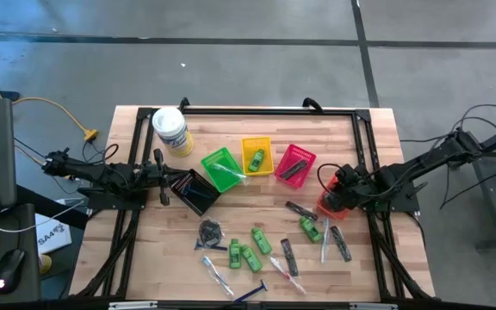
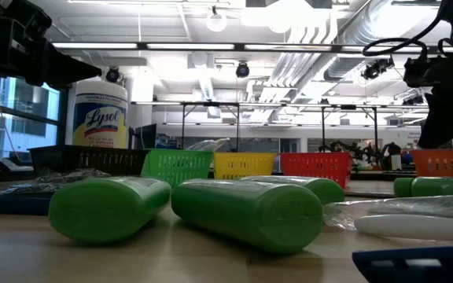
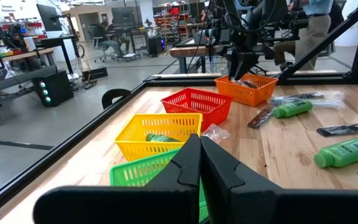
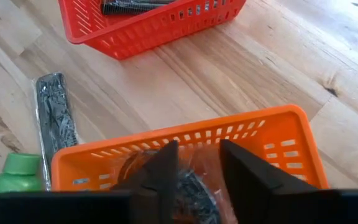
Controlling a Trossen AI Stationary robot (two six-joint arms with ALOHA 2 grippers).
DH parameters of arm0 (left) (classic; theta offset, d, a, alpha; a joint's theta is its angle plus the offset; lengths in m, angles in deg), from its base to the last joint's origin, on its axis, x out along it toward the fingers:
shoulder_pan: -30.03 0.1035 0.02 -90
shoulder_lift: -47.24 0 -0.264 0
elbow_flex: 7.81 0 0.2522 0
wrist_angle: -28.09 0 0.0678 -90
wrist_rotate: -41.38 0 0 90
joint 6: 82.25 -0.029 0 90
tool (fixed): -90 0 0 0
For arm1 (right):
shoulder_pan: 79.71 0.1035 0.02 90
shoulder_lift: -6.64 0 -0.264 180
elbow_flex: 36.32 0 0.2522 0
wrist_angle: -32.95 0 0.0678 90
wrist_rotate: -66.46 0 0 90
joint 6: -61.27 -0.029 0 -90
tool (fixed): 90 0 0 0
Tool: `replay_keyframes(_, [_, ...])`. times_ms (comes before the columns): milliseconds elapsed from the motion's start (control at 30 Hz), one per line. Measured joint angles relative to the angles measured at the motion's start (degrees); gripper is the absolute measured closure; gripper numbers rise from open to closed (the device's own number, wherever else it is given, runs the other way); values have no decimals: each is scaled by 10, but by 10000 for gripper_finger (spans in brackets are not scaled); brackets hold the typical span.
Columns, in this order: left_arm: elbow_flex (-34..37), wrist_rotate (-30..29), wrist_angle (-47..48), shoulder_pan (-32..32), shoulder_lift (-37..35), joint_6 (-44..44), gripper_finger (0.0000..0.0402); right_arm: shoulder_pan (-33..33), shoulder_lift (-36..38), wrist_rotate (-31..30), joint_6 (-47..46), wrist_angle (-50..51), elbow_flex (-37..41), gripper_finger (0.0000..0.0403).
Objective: Pick & Place Travel size toiletries
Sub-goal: Put the black hairbrush into the orange bin, then put the green shampoo bottle into the yellow bin
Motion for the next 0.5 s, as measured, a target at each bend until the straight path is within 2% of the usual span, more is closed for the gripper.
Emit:
replay_keyframes(100, [0, 0, 0, 0, 0, 0, 402, 0, 4, 6, 0, -3, 0, 247])
replay_keyframes(233, [0, 0, 0, 0, 0, 0, 402, 0, 15, 7, 8, -20, 0, 218])
replay_keyframes(500, [0, 0, 0, 0, 0, 0, 402, 0, 70, -5, 99, -89, 0, 217])
